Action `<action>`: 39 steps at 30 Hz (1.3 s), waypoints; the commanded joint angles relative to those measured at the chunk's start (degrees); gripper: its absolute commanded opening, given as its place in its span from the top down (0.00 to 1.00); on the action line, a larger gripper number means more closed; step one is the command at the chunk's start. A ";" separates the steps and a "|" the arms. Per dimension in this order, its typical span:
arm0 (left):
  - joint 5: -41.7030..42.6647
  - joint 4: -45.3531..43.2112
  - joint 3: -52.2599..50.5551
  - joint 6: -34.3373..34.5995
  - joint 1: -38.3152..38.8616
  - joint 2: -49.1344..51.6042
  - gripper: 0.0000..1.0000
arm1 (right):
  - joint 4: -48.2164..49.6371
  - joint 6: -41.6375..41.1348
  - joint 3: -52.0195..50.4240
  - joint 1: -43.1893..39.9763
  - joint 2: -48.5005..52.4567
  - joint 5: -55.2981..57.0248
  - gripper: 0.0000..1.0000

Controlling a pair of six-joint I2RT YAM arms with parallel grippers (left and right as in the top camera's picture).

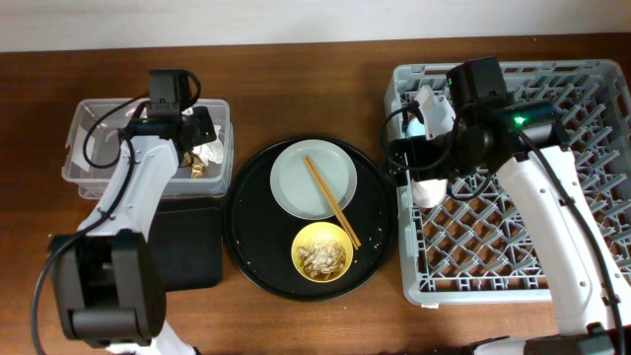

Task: Sort waste into correct bins and load items into the dishwasher rack
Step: 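Carry the tissues with the left gripper toward the clear bin, then release the tissues into the clear bin and move left gripper to tray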

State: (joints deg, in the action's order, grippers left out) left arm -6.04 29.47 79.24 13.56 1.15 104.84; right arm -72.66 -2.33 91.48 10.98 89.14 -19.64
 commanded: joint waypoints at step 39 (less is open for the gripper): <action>5.44 9.20 0.46 -0.39 -0.04 -3.80 0.00 | 0.02 0.59 -0.24 0.31 0.26 -0.48 0.02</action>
State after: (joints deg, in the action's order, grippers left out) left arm -1.41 38.79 79.24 13.04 1.15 102.10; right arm -72.66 -2.31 91.48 10.98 89.17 -19.62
